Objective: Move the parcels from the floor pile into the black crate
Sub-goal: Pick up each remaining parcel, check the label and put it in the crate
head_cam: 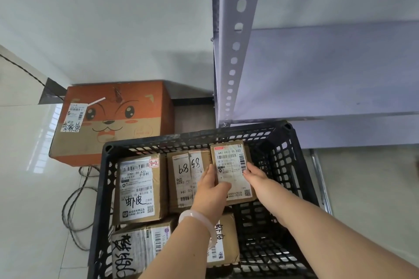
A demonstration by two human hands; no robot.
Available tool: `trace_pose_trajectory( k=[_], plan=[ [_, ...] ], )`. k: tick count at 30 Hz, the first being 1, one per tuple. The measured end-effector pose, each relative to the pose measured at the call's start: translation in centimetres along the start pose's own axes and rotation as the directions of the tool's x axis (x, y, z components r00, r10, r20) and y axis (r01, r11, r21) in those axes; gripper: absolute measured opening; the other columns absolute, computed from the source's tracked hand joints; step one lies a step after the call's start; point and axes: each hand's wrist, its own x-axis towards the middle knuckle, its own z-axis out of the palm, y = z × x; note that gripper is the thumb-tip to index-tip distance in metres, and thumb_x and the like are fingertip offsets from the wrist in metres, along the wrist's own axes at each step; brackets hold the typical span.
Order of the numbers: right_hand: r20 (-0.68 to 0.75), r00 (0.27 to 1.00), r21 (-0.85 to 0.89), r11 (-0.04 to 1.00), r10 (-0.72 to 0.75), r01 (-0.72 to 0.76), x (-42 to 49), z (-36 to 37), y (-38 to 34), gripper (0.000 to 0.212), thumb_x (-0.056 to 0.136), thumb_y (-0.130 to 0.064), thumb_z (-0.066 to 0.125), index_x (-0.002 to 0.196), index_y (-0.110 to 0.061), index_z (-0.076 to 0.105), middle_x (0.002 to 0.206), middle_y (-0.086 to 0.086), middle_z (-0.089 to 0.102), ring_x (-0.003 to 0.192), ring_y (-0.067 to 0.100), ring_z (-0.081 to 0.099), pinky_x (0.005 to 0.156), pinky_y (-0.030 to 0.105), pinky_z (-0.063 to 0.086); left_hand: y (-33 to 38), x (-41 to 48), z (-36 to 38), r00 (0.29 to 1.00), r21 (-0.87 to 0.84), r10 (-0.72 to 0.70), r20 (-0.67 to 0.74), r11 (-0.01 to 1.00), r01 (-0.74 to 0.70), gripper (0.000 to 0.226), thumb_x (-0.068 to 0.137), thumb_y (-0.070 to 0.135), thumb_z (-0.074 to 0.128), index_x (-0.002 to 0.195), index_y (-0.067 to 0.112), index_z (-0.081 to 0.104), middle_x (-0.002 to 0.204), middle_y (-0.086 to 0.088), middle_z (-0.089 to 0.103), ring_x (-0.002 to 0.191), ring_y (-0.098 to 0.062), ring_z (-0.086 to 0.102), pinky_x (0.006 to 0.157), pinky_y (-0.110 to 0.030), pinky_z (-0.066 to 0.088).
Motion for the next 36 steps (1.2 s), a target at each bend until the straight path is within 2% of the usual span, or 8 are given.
trace_pose_trajectory(
  k=[5,7,10,17,23,30,33,36],
  plan=[
    [-0.055,0.996,-0.123,0.991,-0.063,0.056,-4.8,-2.9,-1.7,0.05,0.092,-0.06,0.032,0.14,-0.044,0.035,0.125,-0.016,0.048,0.128,0.017,0.04,0.09,0.031,0.026,2.5,-1.8,-0.7,1.0,-0.008,0.022,0.008,1.0,-0.022,0.047,0.091,0.016,0.05,0.086,0.062,0.047,0.082,0.033,0.069,0.078,0.011,0.066,0.061,-0.01,0.049],
    [-0.094,0.989,-0.098,0.99,-0.11,0.101,-7.2,-3.7,-2.9,0.05,0.091,-0.06,0.034,0.138,-0.044,0.039,0.134,-0.015,0.047,0.13,0.017,0.04,0.103,0.034,0.029,4.9,-4.4,-0.6,1.0,0.029,0.025,0.018,0.999,-0.025,0.042,0.092,0.023,0.05,0.11,0.061,0.048,0.102,0.035,0.066,0.096,0.011,0.062,0.081,-0.016,0.046],
    [-0.142,0.976,-0.048,0.986,-0.164,0.158,-12.4,-4.9,-5.1,0.055,0.087,-0.062,0.036,0.137,-0.041,0.041,0.145,-0.01,0.043,0.134,0.017,0.038,0.111,0.049,0.029,9.3,-9.1,-0.1,0.997,0.066,0.081,0.003,0.995,-0.081,0.059,0.091,0.032,0.052,0.145,0.038,0.028,0.149,0.01,0.039,0.137,-0.017,0.037,0.11,-0.038,0.031],
    [-0.361,0.904,0.172,0.936,-0.231,0.308,-28.8,-9.4,-8.6,0.05,0.091,-0.05,0.042,0.138,-0.031,0.043,0.14,-0.002,0.047,0.125,0.019,0.045,0.108,0.047,0.034,17.6,-21.7,5.1,0.943,0.152,0.268,0.199,0.942,-0.3,0.059,0.092,0.034,0.053,0.146,0.028,0.03,0.147,0.002,0.042,0.121,-0.01,0.051,0.092,-0.011,0.036],
    [-0.536,0.824,0.288,0.878,-0.183,0.382,-40.4,-16.1,-7.8,0.051,0.096,-0.047,0.04,0.138,-0.018,0.044,0.138,0.005,0.049,0.125,0.022,0.046,0.108,0.045,0.034,22.6,-30.7,13.3,0.871,0.144,0.324,0.369,0.906,-0.398,0.058,0.092,0.041,0.051,0.145,0.025,0.033,0.146,-0.001,0.044,0.133,-0.02,0.042,0.112,-0.037,0.034],
    [-0.755,0.632,0.286,0.781,-0.173,0.556,-52.0,-27.1,-1.1,0.049,0.094,-0.047,0.042,0.139,-0.028,0.044,0.141,-0.001,0.047,0.123,0.02,0.048,0.109,0.047,0.033,25.6,-40.3,24.7,0.789,0.353,0.399,0.467,0.734,-0.58,0.052,0.095,0.039,0.047,0.143,0.022,0.036,0.146,-0.001,0.042,0.133,-0.021,0.042,0.104,-0.029,0.036],
    [-0.811,0.575,0.3,0.769,-0.106,0.565,-56.6,-32.0,4.6,0.048,0.093,-0.047,0.045,0.135,-0.026,0.048,0.142,0.0,0.046,0.126,0.022,0.046,0.109,0.047,0.033,25.1,-43.9,31.2,0.781,0.338,0.424,0.458,0.73,-0.594,0.051,0.1,0.015,0.039,0.148,0.014,0.024,0.157,-0.009,0.024,0.143,-0.024,0.027,0.114,-0.031,0.024],
    [-0.845,0.528,0.273,0.787,-0.078,0.553,-61.2,-36.9,10.8,0.049,0.094,-0.047,0.042,0.138,-0.025,0.044,0.146,-0.002,0.042,0.131,0.02,0.041,0.111,0.046,0.031,24.0,-48.0,38.2,0.72,0.456,0.371,0.587,0.583,-0.672,0.054,0.099,0.008,0.037,0.15,0.009,0.018,0.158,-0.015,0.015,0.145,-0.027,0.02,0.115,-0.033,0.017]
  ],
)
